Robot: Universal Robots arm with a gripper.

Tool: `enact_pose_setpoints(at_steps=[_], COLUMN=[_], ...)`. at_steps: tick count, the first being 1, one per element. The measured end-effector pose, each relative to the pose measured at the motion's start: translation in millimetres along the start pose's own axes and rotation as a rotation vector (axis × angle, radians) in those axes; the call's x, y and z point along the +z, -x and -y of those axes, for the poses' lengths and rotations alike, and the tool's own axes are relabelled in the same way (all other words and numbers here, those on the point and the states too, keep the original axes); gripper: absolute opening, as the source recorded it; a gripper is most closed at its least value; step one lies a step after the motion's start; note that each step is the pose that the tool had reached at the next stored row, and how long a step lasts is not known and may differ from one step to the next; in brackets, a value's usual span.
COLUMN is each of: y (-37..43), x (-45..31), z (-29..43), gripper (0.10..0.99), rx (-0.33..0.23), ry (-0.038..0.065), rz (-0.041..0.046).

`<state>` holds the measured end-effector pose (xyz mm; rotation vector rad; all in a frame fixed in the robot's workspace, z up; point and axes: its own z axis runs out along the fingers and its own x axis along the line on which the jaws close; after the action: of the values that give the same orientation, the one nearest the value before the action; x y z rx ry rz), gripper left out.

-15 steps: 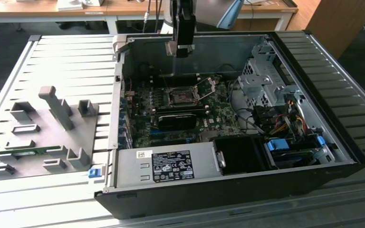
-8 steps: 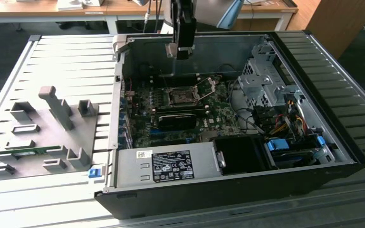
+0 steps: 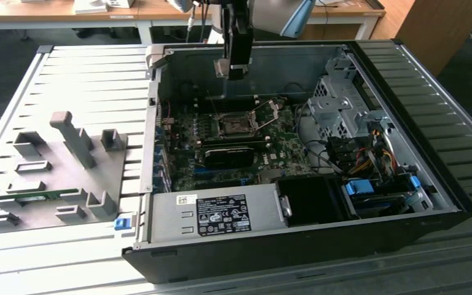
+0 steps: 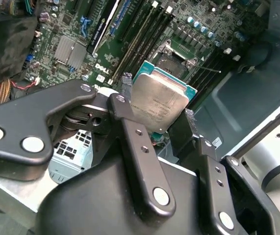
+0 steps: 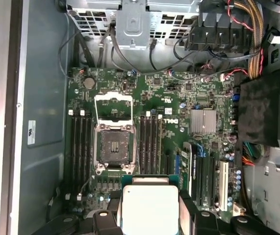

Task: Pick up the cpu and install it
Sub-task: 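Place the cpu into insertion slot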

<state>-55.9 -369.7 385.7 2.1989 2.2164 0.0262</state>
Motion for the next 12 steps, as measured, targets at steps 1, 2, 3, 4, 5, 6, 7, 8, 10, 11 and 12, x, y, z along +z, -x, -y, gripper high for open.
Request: enact_pose_setpoints(at_steps=[1, 2, 3, 4, 5, 6, 7, 8, 10, 11, 12], y=[-0.1, -0.2, -0.3, -0.3, -0.3, -0.3, -0.4, -0.4, -0.3, -0.3, -0.3], x=[1.4, 2.9, 4.1, 5.3, 6.5, 7.6, 8.6, 9.4, 11.3, 12.1, 13.0], z=[-0.1, -0.2, -1.0, -1.6, -2.0, -2.3, -2.8, -3.4, -4.0, -4.1, -4.2], gripper=[0.545, 0.545, 0.545, 0.545, 0.545, 0.545, 0.545, 0.545, 0.545, 0.545, 0.545], rx=[0.0, 0.0, 0.0, 0.0, 0.0, 0.0, 0.0, 0.0, 0.0, 0.0, 0.0], ry=[0.0, -0.001, -0.002, -0.003, -0.004, -0.006, -0.008, -0.01, -0.014, -0.014, -0.015], rz=[0.0, -0.0001, 0.0, 0.0, -0.0001, -0.0001, -0.0001, -0.0001, -0.0003, -0.0003, -0.0002])
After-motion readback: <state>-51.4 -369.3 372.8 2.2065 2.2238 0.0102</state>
